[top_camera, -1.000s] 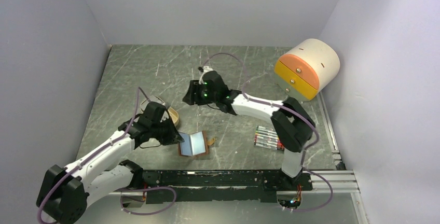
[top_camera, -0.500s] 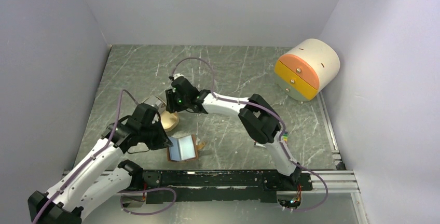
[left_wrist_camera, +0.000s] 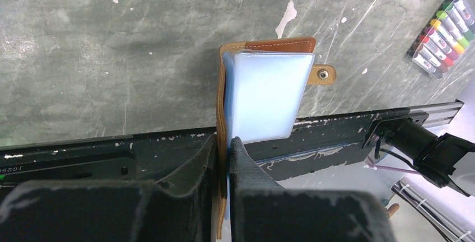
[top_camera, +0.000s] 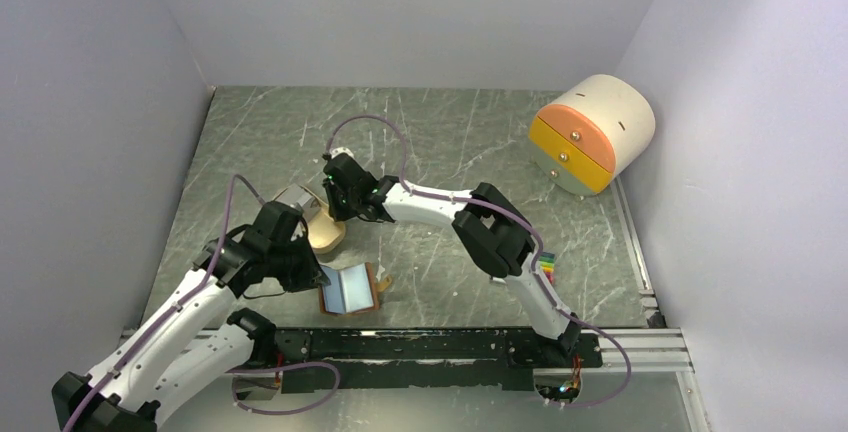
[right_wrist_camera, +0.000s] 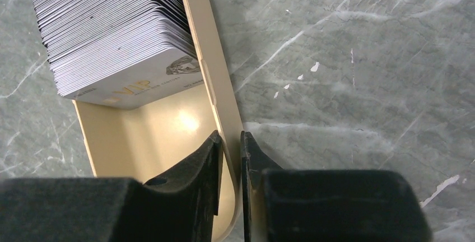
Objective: Put the credit cards into the card holder
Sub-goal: Move the storage box to the center of the board.
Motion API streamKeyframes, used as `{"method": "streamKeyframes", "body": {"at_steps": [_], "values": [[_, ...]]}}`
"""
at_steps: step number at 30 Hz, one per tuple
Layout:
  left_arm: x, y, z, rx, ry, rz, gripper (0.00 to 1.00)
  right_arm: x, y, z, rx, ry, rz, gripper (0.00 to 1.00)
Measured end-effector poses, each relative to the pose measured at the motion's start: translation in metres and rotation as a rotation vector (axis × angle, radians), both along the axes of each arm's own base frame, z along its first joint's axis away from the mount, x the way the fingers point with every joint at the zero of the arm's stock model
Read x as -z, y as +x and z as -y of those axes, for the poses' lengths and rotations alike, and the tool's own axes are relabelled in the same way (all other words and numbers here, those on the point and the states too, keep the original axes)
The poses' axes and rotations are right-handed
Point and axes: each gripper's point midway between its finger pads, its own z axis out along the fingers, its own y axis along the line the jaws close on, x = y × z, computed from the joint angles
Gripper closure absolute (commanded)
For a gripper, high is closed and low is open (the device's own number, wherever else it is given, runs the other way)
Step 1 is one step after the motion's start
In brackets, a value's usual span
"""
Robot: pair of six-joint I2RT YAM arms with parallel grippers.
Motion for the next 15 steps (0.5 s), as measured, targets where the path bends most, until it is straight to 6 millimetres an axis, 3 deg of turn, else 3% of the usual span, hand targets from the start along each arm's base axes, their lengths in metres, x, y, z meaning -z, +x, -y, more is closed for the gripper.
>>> {"method": "streamKeyframes", "body": {"at_steps": [9, 15], "values": [[0.001, 0.002, 0.001, 0.008, 0.005, 0.001, 0.91, 0.001, -0.001, 0.007, 0.011, -0.002, 0.019, 0.88], [0.004, 0.005, 0.003, 0.017, 0.011, -0.002, 0.91, 0.001, -0.002, 0.034, 0.049, -0.010, 0.004, 0.88]]}}
